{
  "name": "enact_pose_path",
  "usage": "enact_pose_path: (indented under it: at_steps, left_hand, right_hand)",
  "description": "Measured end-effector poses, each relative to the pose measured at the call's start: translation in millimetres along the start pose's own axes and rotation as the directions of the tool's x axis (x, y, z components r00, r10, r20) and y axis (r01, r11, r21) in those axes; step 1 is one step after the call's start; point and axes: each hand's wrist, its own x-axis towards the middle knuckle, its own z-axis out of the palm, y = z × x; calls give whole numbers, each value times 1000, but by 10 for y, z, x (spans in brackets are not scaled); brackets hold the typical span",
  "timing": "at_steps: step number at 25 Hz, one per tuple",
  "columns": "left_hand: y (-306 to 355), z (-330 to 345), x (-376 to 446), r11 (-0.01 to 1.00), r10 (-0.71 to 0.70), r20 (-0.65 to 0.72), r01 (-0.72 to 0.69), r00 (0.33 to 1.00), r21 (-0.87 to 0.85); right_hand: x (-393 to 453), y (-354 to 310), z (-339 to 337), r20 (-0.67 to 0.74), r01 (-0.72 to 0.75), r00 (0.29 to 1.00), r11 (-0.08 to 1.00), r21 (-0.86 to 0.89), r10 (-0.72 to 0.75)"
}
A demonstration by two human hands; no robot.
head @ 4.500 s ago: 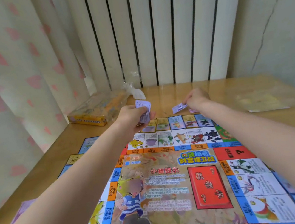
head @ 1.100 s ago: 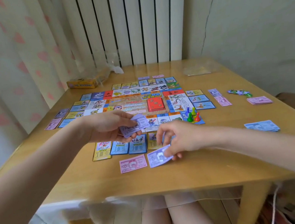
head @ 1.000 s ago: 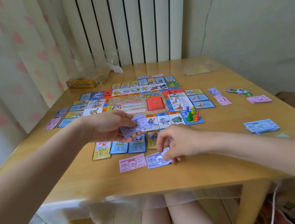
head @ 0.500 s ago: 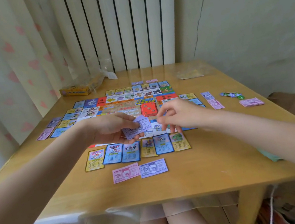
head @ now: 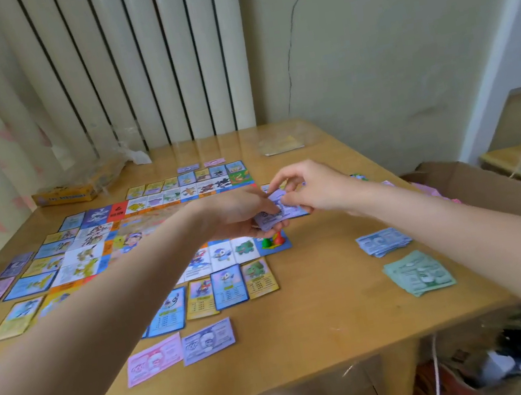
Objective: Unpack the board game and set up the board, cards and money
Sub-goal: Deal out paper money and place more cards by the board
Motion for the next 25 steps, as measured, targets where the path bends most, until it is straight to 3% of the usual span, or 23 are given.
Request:
enact_pose_path:
  at_steps: [8,10,12,15,20,22,25]
  left_hand:
    - [314,880,857,996,68,-12,-67,998,57]
    - [333,1058,1021,962,87,-43,-73,995,264]
    - [342,1145,1131,841,121,-70,-65,990,537]
    - [354,1195,1192,707,161,-57,-75,985,703]
    - [333,1258,1133,580,201,3,-121,980,806]
    - [331,1233,1089,600,126,30,-100,992,794]
    - [331,1221,960,580,-13,90,-65,996,812]
  right_hand:
    - [-72,800,-704,-63,-272,960,961,44,274]
    - [-117,1025,-839,-96,-334,937,942,45,337]
    - [-178,1218,-953,-106,-418,903,909,3,416]
    - [-260,1417,-1065,-149,-518,852,848,-112,501]
    - [-245,1471,-986,-223,-472,880,817,-330,419]
    - [-216,1430,-935,-219,-438,899,795,-420,379]
    - [-179,1350,-884,-266,-429,903,660,-617,338]
